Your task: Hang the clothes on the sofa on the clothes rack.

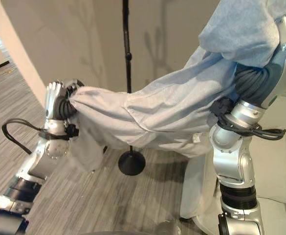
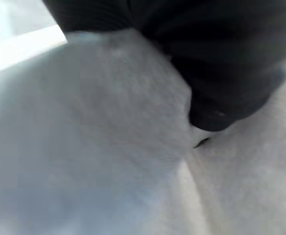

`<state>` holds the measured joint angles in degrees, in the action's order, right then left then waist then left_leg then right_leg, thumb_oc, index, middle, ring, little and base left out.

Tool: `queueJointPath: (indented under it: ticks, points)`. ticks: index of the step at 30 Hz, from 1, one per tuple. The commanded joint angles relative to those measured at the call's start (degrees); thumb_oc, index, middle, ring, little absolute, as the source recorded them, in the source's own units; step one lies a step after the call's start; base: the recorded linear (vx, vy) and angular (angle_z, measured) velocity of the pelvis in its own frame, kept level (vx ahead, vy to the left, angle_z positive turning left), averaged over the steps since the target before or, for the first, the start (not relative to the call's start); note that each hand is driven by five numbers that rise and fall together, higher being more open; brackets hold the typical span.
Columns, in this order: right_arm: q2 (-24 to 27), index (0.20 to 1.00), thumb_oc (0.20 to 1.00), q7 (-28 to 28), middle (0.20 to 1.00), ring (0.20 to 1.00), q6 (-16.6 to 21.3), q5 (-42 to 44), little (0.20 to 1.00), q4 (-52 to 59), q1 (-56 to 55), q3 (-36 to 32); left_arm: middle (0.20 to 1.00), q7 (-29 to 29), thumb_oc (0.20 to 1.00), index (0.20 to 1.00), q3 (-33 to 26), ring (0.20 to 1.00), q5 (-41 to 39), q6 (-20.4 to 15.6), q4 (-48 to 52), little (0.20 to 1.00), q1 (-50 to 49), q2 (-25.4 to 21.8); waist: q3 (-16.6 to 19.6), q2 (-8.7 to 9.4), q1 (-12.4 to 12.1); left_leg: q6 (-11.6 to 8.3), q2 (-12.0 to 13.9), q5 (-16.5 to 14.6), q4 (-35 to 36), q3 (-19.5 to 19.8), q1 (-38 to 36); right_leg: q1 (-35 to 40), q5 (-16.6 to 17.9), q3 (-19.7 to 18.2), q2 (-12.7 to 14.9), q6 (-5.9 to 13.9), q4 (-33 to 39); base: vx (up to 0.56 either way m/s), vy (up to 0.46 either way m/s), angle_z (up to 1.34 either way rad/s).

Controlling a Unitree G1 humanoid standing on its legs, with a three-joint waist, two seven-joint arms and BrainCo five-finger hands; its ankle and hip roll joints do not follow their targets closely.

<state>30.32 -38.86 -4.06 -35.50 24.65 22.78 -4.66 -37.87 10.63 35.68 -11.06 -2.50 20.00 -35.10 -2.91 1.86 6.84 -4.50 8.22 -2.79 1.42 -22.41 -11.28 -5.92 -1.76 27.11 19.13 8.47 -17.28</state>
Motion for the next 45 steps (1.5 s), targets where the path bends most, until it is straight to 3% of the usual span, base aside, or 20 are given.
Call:
queueJointPath:
  ticks: [1, 4, 6, 7, 8, 9, 11, 13, 14, 15, 17, 19, 23, 27, 28, 32, 37, 39, 45]
  points:
    - [3.82, 0.2, 0.2, 1.25, 0.2, 0.2, 3.1, -0.23, 0.2, -2.93, 4.24, -0.6, 0.2, -6.82, 0.2, 0.2, -5.97, 0.2, 5.33, 3.08, -1.08, 0.2, 4.22, -4.3, 3.5, 1.42, -1.95, 2.8, -4.1, -7.31, -4.71, -0.58, -2.09, 0.61, 6.74, 0.93, -3.97, 2.16, 6.81, 0.32, -0.183, -0.35]
    - [6.88, 0.2, 0.2, 1.02, 0.2, 0.2, 5.85, 4.1, 0.2, -9.32, 4.38, 0.95, 0.2, -8.58, 0.2, 0.2, -7.56, 0.2, 5.14, 4.46, -4.33, 0.2, 6.94, -7.05, 3.8, 1.87, -3.49, 0.31, -0.19, -4.16, -15.88, -0.85, 1.0, 4.59, 4.08, 0.53, -7.51, -0.23, 10.6, 0.25, -0.247, -0.25]
    - [9.28, 0.2, 0.2, 0.89, 0.2, 0.2, 6.74, 7.16, 0.2, -13.99, 6.64, 3.0, 0.2, -8.28, 0.2, 0.2, -6.43, 0.2, 4.02, 5.46, -7.76, 0.2, 9.9, -9.5, 3.3, 2.39, -5.18, -2.06, 4.1, 2.62, -27.76, 0.76, 5.08, 7.4, 2.09, 0.36, -10.3, -3.13, 12.56, 0.2, -0.28, -0.39]
    - [9.46, 0.2, 0.2, 0.67, 0.2, 0.2, 6.88, 7.4, 0.2, -14.62, 7.17, 3.17, 0.2, -8.36, 0.2, 0.2, -6.13, 0.2, 3.83, 5.47, -8.18, 0.2, 10.45, -9.61, 3.05, 2.36, -5.23, -2.56, 4.7, 2.79, -28.89, 1.13, 5.7, 7.5, 1.91, 0.44, -10.78, -3.61, 12.82, 0.18, -0.279, -0.44]
    - [11.93, 0.2, 0.2, 0.77, 0.2, 0.2, 7.32, 9.26, 0.2, -18.4, 9.53, 4.53, 0.2, -7.6, 0.2, 0.2, -5.15, 0.2, 2.79, 6.26, -11.35, 0.2, 13.09, -11.38, 1.98, 3.17, -6.86, -3.94, 6.8, 7.3, -37.9, 3.53, 10.75, 10.36, -0.09, 0.4, -12.3, -5.83, 14.25, 0.17, -0.232, -0.45]
    - [13.44, 0.2, 0.2, 1.18, 0.2, 0.2, 7.83, 10.91, 0.2, -20.87, 11.16, 5.57, 0.2, -7.38, 0.2, 0.2, -3.73, 0.2, 3.03, 6.3, -13.02, 0.2, 15.5, -12.91, 1.21, 3.35, -7.23, -3.74, 7.46, 6.08, -39.94, 4.45, 13.99, 11.35, -0.89, 0.46, -12.8, -6.33, 14.83, 0.24, -0.189, -0.27]
    - [15.21, 0.2, 0.2, 1.74, 0.2, 0.2, 8.93, 13.06, 0.2, -23.57, 13.13, 6.94, 0.2, -6.87, 0.2, 0.2, -2.57, 0.2, 3.68, 7.09, -14.94, 0.2, 17.32, -14.76, 0.76, 3.46, -8.22, -2.84, 6.22, 3.43, -38.08, 5.57, 18.14, 12.51, -1.52, -0.57, -12.65, -6.12, 15.21, 0.17, 0.046, -0.12]
    - [16.98, 0.2, 0.2, 2.43, 0.2, 0.2, 9.88, 15.36, 0.2, -27.08, 15.32, 8.79, 0.2, -6.33, 0.2, 0.2, -1.57, 0.2, 4.74, 8.1, -16.03, 0.2, 19.36, -17.25, 0.8, 3.45, -9.33, -2.0, 5.08, 1.59, -30.98, 6.17, 20.41, 13.3, -1.6, -1.44, -12.48, -5.02, 15.84, 0.24, 0.172, -0.13]
    - [17.58, 0.2, 0.2, 2.71, 0.2, 0.2, 11.06, 17.94, 0.2, -30.64, 18.43, 11.59, 0.2, -6.77, 0.2, 0.2, -0.42, 0.2, 4.74, 9.13, -17.66, 0.2, 20.9, -19.14, 1.09, 3.16, -10.97, -2.11, 2.87, 3.22, -18.8, 8.53, 21.4, 14.29, -1.77, -2.91, -12.82, -4.1, 16.5, 0.22, 0.175, -0.28]
    - [17.66, 0.2, 0.2, 2.61, 0.2, 0.2, 11.26, 18.12, 0.2, -31.14, 18.98, 11.95, 0.2, -6.87, 0.2, 0.2, -0.38, 0.2, 4.68, 9.14, -17.87, 0.2, 21.07, -19.16, 1.01, 3.32, -10.92, -2.02, 2.5, 4.12, -17.5, 8.28, 20.88, 14.21, -1.54, -2.92, -12.58, -4.11, 16.57, 0.2, 0.215, -0.29]
    - [18.01, 0.2, 0.2, 2.4, 0.2, 0.2, 12.25, 20.44, 0.2, -35.15, 23.45, 15.25, 0.2, -7.12, 0.2, 0.2, 0.48, 0.2, 3.88, 9.81, -20.61, 0.2, 22.65, -20.35, 0.61, 2.73, -12.86, -2.83, 1.1, 10.5, -6.08, 12.61, 20.83, 15.38, -1.59, -3.79, -13.42, -4.05, 16.63, 0.15, 0.127, -0.49]
    - [18.2, 0.2, 0.2, 2.9, 0.2, 0.2, 12.72, 23.18, 0.2, -38.47, 27.05, 18.05, 0.2, -6.07, 0.2, 0.2, 2.82, 0.2, 3.33, 10.14, -23.51, 0.2, 24.81, -22.07, 0.6, 2.0, -13.63, -4.06, 1.44, 12.39, -0.44, 16.21, 21.29, 17.61, -3.99, -5.8, -14.25, -3.66, 15.71, 0.3, 0.109, -0.77]
    - [16.27, 0.2, 0.2, 4.8, 0.2, 0.2, 12.94, 24.91, 0.2, -39.68, 29.13, 20.86, 0.2, -4.67, 0.2, 0.2, 4.85, 0.2, 3.3, 10.99, -27.7, 0.2, 26.32, -24.27, 2.17, 1.26, -14.6, -3.08, 1.34, 13.75, -0.22, 15.35, 19.61, 18.96, -5.12, -6.36, -13.91, -3.25, 14.16, 0.26, 0.168, -0.42]
    - [15.52, 0.2, 0.2, 5.63, 0.2, 0.2, 12.45, 25.14, 0.2, -42.47, 30.31, 22.84, 0.2, -4.1, 0.2, 0.2, 6.83, 0.2, 2.9, 11.68, -31.2, 0.2, 27.23, -25.92, 3.3, 2.48, -15.35, -2.08, 0.03, 12.9, -2.91, 14.08, 19.66, 19.47, -5.68, -6.04, -12.12, -2.5, 12.28, 0.23, 0.19, -0.29]
    - [15.41, 0.2, 0.2, 5.67, 0.2, 0.2, 11.4, 25.52, 0.2, -47.92, 33.32, 25.59, 0.2, -3.73, 0.2, 0.2, 10.16, 0.2, 2.76, 13.28, -36.16, 0.2, 30.92, -27.36, 4.1, 3.31, -15.61, -0.37, -1.83, 11.49, -4.06, 12.37, 19.39, 19.16, -5.63, -5.63, -10.15, -1.47, 9.96, 0.27, 0.301, 0.07]
    - [15.34, 0.2, 0.2, 5.23, 0.2, 0.2, 10.3, 26.31, 0.2, -53.67, 35.78, 27.09, 0.2, -3.16, 0.2, 0.2, 13.52, 0.2, 1.78, 13.9, -40.96, 0.2, 33.91, -27.8, 5.0, 3.76, -15.1, 1.35, -4.01, 10.25, -2.95, 11.06, 18.59, 17.66, -4.31, -5.75, -8.5, -0.16, 8.01, 0.17, 0.24, 0.0]
    - [14.19, 0.2, 0.2, 7.8, 0.2, 0.2, 10.2, 27.46, 0.2, -63.13, 36.24, 31.57, 0.2, -0.22, 0.2, 0.2, 19.61, 0.2, 1.44, 12.4, -48.75, 0.2, 34.41, -24.54, 5.3, 3.62, -14.25, 2.55, -5.38, 9.7, -1.46, 10.24, 17.38, 16.63, -3.43, -5.77, -7.9, 0.42, 6.79, 0.06, 0.126, 0.0]
    - [10.67, 0.2, 0.2, 10.22, 0.2, 0.2, 10.13, 27.44, 0.2, -65.21, 33.01, 32.77, 0.2, 1.57, 0.2, 0.2, 20.41, 0.2, 1.67, 11.39, -51.66, 0.2, 29.38, -19.35, 4.92, 3.87, -13.91, 3.07, -5.78, 9.45, -1.02, 10.2, 17.08, 16.39, -3.28, -5.89, -7.88, 0.46, 6.64, 0.05, 0.093, -0.09]
    - [-2.18, 0.2, 0.2, 12.28, 0.2, 0.2, 10.93, 27.17, 0.2, -64.82, 21.5, 31.96, 0.2, 2.06, 0.2, 0.2, 15.14, 0.2, -3.87, 9.15, -53.75, 0.2, 13.46, -1.08, 3.01, 5.74, -14.1, 3.93, -6.25, 9.02, 0.06, 9.62, 17.25, 14.63, -3.08, -6.0, -7.82, 0.36, 6.65, 0.04, 0.039, -0.05]
